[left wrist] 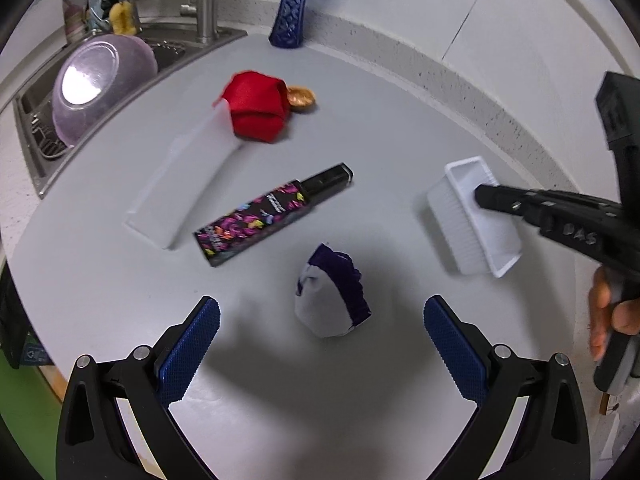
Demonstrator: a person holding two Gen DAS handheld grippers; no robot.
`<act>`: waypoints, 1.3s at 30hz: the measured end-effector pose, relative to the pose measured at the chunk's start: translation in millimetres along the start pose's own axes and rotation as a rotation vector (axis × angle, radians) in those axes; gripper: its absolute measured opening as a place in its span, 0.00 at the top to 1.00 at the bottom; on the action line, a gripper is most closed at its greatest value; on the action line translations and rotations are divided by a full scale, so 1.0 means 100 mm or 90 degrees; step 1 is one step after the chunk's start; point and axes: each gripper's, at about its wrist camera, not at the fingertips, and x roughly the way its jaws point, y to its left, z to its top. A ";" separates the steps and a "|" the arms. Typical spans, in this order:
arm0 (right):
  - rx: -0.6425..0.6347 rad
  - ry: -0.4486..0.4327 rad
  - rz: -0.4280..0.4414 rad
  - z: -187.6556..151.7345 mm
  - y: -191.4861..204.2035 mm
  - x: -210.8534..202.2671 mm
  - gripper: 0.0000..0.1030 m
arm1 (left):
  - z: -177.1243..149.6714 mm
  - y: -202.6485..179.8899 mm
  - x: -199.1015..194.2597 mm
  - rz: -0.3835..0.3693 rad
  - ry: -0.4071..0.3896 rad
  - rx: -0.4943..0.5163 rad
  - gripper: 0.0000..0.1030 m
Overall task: Collect trash
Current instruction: 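Grasp the white plastic basket with the right tool while the left tool grasps the purple-white cloth, then carry the basket and cloth over the pink wastebasket with both tools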
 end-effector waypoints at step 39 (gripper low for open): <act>-0.250 -0.047 0.137 -0.38 2.22 -0.74 0.97 | -1.21 1.20 -2.06 0.128 -0.142 -0.159 0.74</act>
